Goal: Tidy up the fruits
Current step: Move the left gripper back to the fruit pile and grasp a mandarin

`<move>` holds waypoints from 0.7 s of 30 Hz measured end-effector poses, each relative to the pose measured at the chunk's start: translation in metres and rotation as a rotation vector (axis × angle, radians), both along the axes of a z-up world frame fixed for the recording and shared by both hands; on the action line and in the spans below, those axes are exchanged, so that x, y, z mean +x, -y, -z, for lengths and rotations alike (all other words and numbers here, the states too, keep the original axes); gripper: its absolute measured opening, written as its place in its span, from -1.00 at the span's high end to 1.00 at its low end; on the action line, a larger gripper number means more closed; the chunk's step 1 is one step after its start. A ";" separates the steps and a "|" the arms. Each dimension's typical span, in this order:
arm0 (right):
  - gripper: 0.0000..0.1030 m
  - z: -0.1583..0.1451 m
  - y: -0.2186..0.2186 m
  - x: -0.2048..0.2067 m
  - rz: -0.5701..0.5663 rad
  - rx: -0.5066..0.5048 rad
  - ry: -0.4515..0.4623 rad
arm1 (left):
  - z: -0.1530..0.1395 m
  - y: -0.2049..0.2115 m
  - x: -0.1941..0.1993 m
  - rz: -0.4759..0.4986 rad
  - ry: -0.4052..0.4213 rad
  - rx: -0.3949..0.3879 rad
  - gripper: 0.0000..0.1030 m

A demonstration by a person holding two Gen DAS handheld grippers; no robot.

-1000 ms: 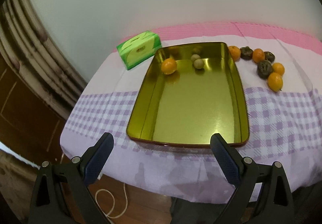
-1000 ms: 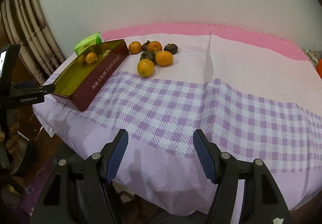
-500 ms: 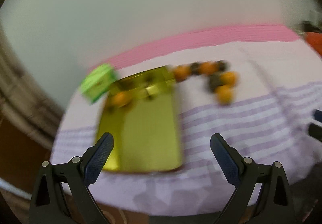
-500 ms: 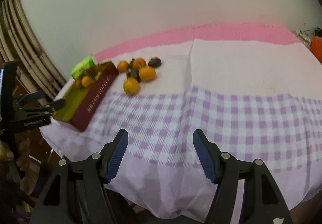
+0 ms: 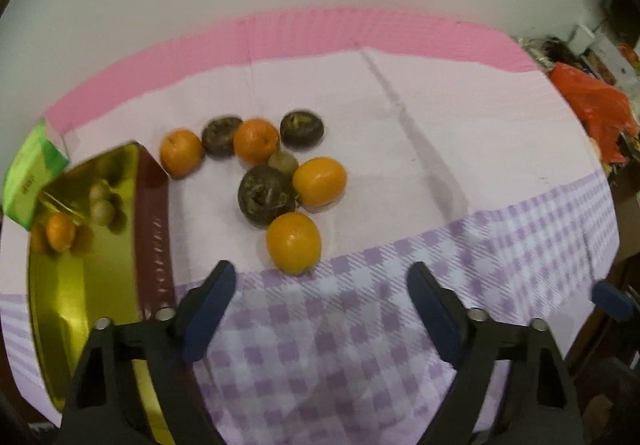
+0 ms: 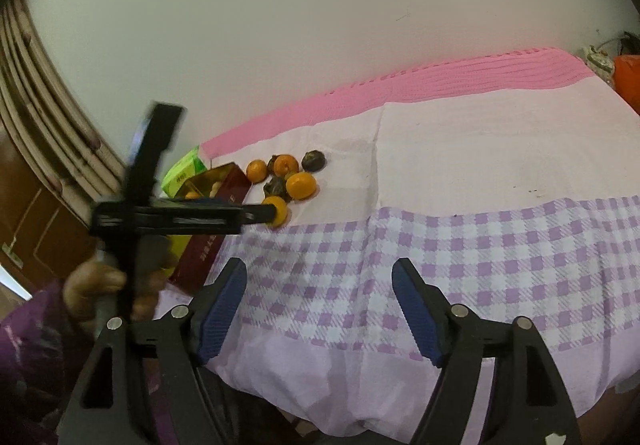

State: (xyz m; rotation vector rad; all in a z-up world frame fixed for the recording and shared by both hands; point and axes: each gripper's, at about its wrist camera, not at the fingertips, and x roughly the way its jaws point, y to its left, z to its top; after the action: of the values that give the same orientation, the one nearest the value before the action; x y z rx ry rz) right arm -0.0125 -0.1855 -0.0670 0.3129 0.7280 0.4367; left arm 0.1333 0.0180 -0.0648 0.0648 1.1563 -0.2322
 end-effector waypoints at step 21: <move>-0.48 0.025 0.018 0.019 0.032 0.049 -0.112 | 0.015 -0.033 -0.016 -0.114 0.040 -0.134 0.28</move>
State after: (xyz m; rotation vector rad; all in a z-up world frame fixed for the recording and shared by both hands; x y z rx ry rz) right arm 0.0068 -0.2034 -0.0924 0.3965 0.8217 0.4094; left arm 0.1172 0.0509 -0.0795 -0.1133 1.0982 -0.2058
